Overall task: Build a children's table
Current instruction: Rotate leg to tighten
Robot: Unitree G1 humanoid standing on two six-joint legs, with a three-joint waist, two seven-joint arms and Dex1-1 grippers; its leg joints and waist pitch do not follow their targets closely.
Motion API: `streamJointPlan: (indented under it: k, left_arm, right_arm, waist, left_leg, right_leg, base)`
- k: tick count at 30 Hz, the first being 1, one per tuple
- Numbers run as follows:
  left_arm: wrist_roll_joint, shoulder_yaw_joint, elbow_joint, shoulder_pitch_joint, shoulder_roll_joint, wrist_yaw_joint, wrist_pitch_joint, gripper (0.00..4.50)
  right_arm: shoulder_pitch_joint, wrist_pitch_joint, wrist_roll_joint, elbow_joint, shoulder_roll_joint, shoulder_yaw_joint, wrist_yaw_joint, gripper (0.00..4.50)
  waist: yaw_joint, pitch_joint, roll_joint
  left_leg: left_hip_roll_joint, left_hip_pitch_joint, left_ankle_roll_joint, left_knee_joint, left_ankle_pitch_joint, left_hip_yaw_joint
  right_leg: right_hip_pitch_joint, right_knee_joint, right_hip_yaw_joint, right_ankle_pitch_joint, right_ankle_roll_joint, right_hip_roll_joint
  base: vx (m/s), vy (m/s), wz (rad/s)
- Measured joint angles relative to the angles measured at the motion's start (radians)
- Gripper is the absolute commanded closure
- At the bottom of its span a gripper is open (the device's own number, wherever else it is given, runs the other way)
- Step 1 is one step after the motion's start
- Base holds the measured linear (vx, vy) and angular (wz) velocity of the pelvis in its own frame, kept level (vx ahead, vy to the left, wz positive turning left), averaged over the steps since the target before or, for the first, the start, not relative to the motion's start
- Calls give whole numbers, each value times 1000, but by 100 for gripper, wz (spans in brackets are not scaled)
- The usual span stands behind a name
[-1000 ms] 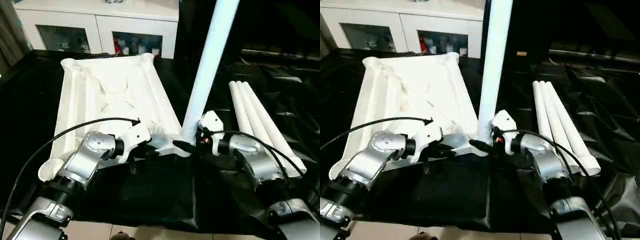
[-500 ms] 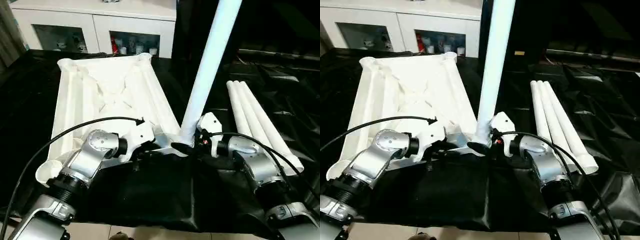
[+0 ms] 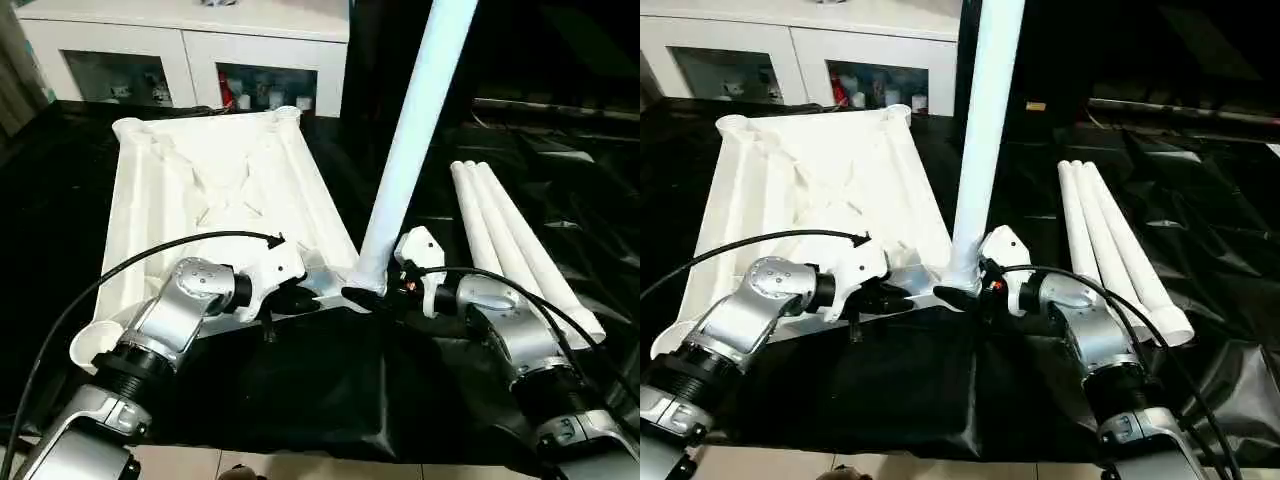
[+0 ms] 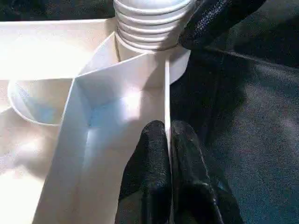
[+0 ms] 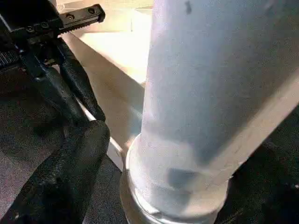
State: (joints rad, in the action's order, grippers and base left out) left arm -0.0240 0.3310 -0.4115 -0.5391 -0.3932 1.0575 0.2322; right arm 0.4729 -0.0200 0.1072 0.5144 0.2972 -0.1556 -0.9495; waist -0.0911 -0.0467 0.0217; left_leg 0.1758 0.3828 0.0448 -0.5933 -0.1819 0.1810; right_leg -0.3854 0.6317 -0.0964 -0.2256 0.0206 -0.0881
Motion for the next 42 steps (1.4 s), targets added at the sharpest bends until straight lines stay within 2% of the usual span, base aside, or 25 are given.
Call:
streamJointPlan:
  k: [18, 19, 21, 28, 32, 42]
  left_arm:
    - [18, 3, 24, 18, -30, 64, -9, 448]
    - [18, 3, 24, 18, -30, 64, -9, 450]
    - [18, 3, 24, 18, -30, 64, -9, 450]
    - [19, 3, 24, 18, -30, 65, -9, 450]
    - [19, 3, 24, 18, -31, 65, -9, 450]
    - [19, 3, 24, 18, -33, 67, -9, 450]
  right_arm:
    - [0, -10, -5, 6, 28, -13, -32, 43]
    - [0, -10, -5, 8, 27, -13, -32, 62]
    - [0, -9, -5, 10, 27, -14, -36, 62]
    - [0, -8, -5, 21, 26, -30, -42, 136]
    - [0, -9, -5, 22, 23, -30, -47, 160]
    - [0, -8, -4, 23, 20, -30, -48, 177]
  waist:
    - [-3, 0, 0]
    - [-3, 0, 0]
    - [-3, 0, 0]
    - [-3, 0, 0]
    - [-3, 0, 0]
    - [-2, 0, 0]
  left_leg:
    - [0, 0, 0, -1, 0, 0]
    - [0, 0, 0, -1, 0, 0]
    - [0, 1, 0, -1, 0, 0]
    - [0, 1, 0, -2, 0, 0]
    - [0, 1, 0, -2, 0, 0]
    - [0, 0, 0, -2, 0, 0]
  right_leg:
    - [0, 0, 0, 0, 0, 0]
    - [0, 0, 0, 0, 0, 0]
    - [0, 0, 0, 0, 0, 0]
    - [0, 0, 0, 0, 0, 0]
    - [0, 0, 0, 0, 0, 0]
    - [0, 1, 0, 0, 0, 0]
  base:
    - [0, 0, 0]
    - [0, 0, 0]
    - [0, 0, 0]
    - [0, 0, 0]
    - [0, 0, 0]
    - [0, 0, 0]
